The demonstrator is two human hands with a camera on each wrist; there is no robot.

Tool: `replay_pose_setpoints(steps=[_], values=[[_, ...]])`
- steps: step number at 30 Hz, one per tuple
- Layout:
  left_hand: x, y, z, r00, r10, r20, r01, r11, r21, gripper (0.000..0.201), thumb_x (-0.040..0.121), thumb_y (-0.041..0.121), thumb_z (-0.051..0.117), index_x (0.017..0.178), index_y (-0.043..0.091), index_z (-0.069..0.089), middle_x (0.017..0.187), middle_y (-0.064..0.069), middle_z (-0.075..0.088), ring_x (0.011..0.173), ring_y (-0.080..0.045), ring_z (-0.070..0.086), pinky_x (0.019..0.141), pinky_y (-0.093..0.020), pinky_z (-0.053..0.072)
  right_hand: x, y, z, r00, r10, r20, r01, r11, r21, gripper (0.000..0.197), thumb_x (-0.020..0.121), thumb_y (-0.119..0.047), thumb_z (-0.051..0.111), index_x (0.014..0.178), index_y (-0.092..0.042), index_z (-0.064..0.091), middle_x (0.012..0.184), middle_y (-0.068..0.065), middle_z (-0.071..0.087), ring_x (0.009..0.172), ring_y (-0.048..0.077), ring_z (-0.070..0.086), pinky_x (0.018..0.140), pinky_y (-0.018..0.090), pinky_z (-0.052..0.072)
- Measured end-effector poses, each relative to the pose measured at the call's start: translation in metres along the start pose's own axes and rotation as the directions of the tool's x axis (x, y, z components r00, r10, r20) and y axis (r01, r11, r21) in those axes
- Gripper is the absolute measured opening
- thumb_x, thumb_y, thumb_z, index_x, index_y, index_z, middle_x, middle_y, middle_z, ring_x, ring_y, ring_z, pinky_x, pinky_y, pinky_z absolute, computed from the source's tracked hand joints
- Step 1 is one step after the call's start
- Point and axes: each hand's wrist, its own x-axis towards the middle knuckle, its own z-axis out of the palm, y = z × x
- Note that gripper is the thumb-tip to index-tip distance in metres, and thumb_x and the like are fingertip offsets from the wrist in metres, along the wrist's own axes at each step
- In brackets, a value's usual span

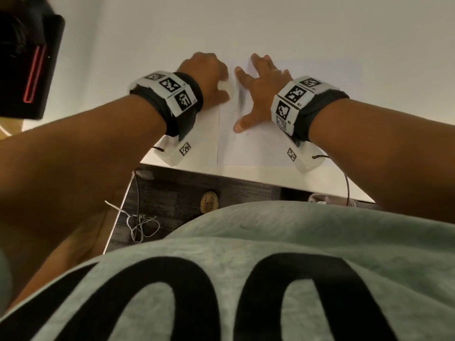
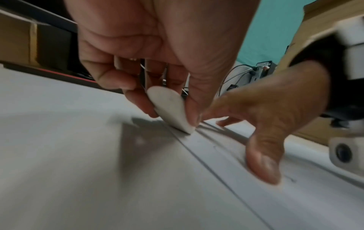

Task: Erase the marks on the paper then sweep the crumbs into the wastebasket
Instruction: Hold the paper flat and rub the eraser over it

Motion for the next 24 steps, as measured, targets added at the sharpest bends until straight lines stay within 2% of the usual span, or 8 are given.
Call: replay_pose_setpoints(steps=[4,9,13,17,22,24], values=[[-0.012,0.007,0.011,0.993,0.081,0.081,-0.084,0.996,0.029,0.047,0.084,0.036,0.064,0.126,0.016,0.057,0.121,-0.009,0.053,0.115,-0.03,0.048,0.088,-0.036,0.039,0.002,-0.001,0.0,1.0,-0.001,-0.009,0.001,1.0,-0.002,0.134,0.057,-0.076,0.072,0.154,-0.029,-0.009,0.161,0.008,-0.019,0.148,0.034,-0.014,0.116,0.059,0.007],[-0.001,0.003,0.001,0.999,0.043,0.01,-0.043,0.999,0.007,0.045,0.085,0.036,0.063,0.126,0.017,0.056,0.122,-0.011,0.052,0.117,-0.031,0.047,0.089,-0.037,0.038,0.002,0.002,0.002,1.0,-0.02,-0.005,0.02,1.0,0.013,0.136,0.056,-0.077,0.071,0.153,-0.029,-0.01,0.161,0.008,-0.02,0.148,0.033,-0.015,0.116,0.059,0.005],[-0.012,0.001,0.011,0.991,0.097,0.09,-0.1,0.995,0.023,0.046,0.083,0.036,0.064,0.124,0.017,0.058,0.116,-0.009,0.054,0.11,-0.029,0.05,0.082,-0.033,0.038,0.002,0.002,0.001,1.0,-0.019,0.004,0.019,1.0,0.003,0.136,0.056,-0.078,0.071,0.154,-0.028,-0.01,0.16,0.008,-0.021,0.148,0.033,-0.015,0.116,0.059,0.005],[0.0,0.002,0.0,0.999,0.032,0.014,-0.032,0.999,0.013,0.047,0.085,0.037,0.062,0.126,0.016,0.056,0.121,-0.011,0.052,0.116,-0.032,0.047,0.09,-0.038,0.039,0.001,0.003,0.0,1.0,-0.021,0.004,0.021,1.0,0.012,0.134,0.058,-0.077,0.07,0.154,-0.028,-0.01,0.16,0.009,-0.021,0.148,0.033,-0.016,0.116,0.059,0.005],[-0.011,0.001,0.012,0.99,0.099,0.099,-0.103,0.994,0.033,0.047,0.083,0.037,0.064,0.125,0.017,0.057,0.118,-0.009,0.054,0.112,-0.03,0.049,0.082,-0.032,0.036,0.002,0.002,0.0,1.0,-0.01,0.008,0.01,1.0,0.002,0.136,0.055,-0.077,0.071,0.153,-0.029,-0.01,0.16,0.008,-0.022,0.148,0.032,-0.016,0.116,0.058,0.004],[-0.006,0.0,0.008,0.995,0.078,0.061,-0.08,0.997,0.024,0.047,0.084,0.037,0.063,0.126,0.017,0.056,0.119,-0.01,0.053,0.114,-0.031,0.048,0.084,-0.034,0.037,0.002,0.002,-0.001,1.0,-0.013,0.011,0.013,1.0,-0.001,0.137,0.056,-0.077,0.071,0.153,-0.029,-0.011,0.16,0.009,-0.023,0.148,0.033,-0.017,0.116,0.058,0.004]])
